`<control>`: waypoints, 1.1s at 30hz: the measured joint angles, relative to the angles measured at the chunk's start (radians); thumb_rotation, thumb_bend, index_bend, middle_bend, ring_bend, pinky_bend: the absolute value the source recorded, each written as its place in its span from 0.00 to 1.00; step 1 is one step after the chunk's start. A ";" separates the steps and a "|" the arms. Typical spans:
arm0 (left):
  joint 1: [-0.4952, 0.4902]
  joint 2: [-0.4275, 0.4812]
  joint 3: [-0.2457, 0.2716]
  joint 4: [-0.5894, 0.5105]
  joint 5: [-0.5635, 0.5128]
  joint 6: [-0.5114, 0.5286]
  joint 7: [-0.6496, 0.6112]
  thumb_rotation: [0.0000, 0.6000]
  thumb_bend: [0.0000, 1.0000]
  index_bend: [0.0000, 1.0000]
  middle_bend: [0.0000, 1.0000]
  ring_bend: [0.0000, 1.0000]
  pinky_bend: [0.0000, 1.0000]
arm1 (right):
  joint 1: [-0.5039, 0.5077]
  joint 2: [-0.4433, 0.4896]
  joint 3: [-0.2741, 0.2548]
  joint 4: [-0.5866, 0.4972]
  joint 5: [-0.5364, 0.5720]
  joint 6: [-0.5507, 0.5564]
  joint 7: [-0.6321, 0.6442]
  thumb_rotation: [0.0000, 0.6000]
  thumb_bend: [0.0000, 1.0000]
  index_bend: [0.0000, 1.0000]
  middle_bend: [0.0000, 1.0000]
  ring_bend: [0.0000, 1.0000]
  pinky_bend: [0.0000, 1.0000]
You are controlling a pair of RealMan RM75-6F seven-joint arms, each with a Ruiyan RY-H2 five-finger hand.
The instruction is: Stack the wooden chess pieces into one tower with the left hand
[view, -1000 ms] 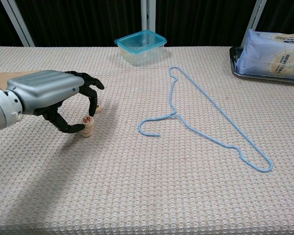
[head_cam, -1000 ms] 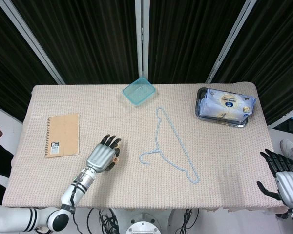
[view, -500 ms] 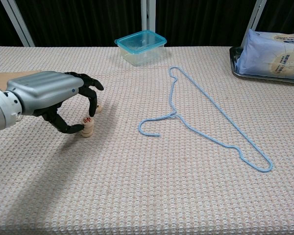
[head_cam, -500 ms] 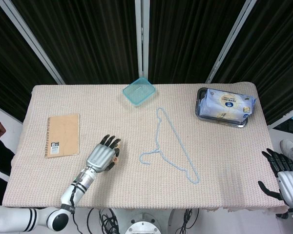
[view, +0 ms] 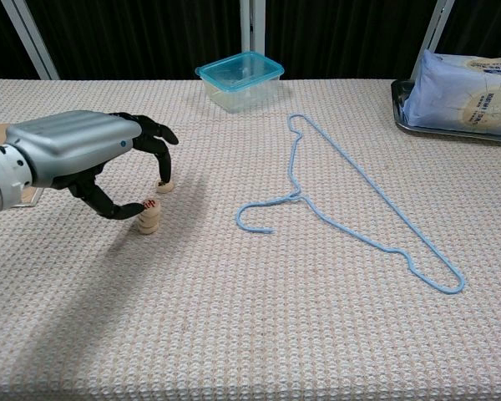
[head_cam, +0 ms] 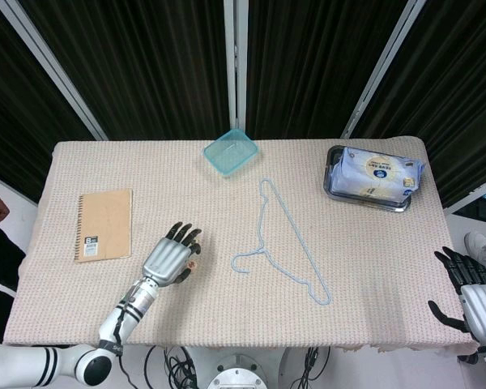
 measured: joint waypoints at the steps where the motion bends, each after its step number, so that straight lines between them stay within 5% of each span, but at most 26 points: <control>1: -0.001 0.003 0.001 -0.006 0.010 0.001 0.001 1.00 0.39 0.35 0.06 0.00 0.00 | 0.000 0.000 0.000 0.000 0.000 -0.001 0.000 1.00 0.26 0.00 0.00 0.00 0.00; 6: -0.010 0.024 0.002 -0.053 0.040 -0.017 -0.010 0.95 0.53 0.34 0.01 0.00 0.00 | 0.001 0.002 -0.001 0.001 -0.001 -0.003 0.005 1.00 0.26 0.00 0.00 0.00 0.00; 9: -0.020 0.023 -0.012 -0.056 0.021 -0.036 -0.024 0.48 0.53 0.34 0.00 0.00 0.00 | 0.002 0.002 -0.001 0.003 -0.001 -0.004 0.012 1.00 0.26 0.00 0.00 0.00 0.00; 11: -0.024 0.013 -0.021 -0.042 0.019 -0.037 -0.031 0.30 0.52 0.34 0.00 0.00 0.00 | 0.002 0.003 -0.001 0.006 0.000 -0.005 0.016 1.00 0.26 0.00 0.00 0.00 0.00; 33: -0.042 -0.026 0.001 0.010 -0.040 -0.046 0.052 0.29 0.52 0.36 0.00 0.00 0.00 | 0.004 0.003 0.000 0.005 0.005 -0.010 0.011 1.00 0.26 0.00 0.00 0.00 0.00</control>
